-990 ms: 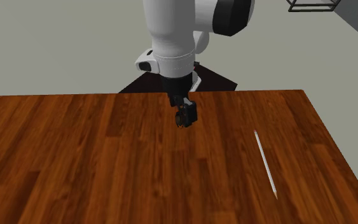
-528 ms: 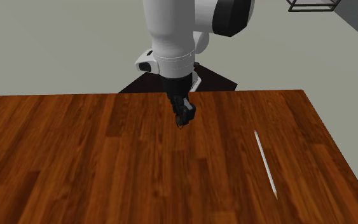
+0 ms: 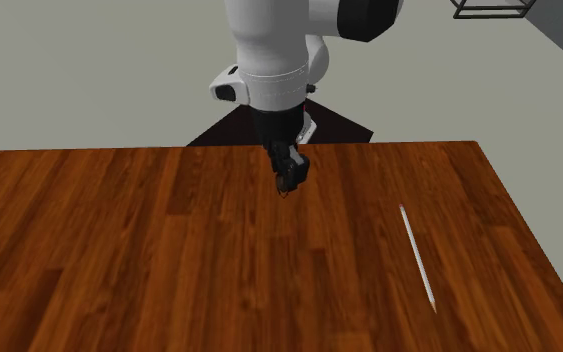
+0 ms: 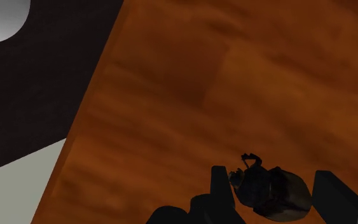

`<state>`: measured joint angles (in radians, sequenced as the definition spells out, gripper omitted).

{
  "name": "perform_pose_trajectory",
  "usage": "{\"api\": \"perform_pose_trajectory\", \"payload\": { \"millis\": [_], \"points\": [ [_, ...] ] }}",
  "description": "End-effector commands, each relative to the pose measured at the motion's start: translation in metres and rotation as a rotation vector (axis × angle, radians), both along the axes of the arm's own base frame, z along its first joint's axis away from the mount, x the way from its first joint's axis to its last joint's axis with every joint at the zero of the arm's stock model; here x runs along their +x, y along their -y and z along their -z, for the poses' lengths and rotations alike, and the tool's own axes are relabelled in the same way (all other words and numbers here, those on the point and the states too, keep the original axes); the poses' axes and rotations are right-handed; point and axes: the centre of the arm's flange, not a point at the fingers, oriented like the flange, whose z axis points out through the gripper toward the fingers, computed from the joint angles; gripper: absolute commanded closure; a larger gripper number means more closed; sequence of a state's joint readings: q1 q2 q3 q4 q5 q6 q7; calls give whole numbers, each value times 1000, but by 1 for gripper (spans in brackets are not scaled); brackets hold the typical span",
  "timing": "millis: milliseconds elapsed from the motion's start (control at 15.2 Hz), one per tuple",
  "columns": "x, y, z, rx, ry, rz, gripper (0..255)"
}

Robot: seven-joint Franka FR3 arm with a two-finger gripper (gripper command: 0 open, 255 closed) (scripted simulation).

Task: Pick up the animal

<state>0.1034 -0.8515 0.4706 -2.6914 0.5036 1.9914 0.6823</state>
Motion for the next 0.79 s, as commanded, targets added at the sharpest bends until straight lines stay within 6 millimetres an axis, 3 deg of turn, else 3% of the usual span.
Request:
{"api": "perform_pose_trajectory", "payload": {
  "millis": [0,594,726],
  "points": [
    [0,1,-11,0,0,0,255],
    [0,1,-58,0,0,0,255],
    [0,1,-59,0,0,0,255]
  ]
}}
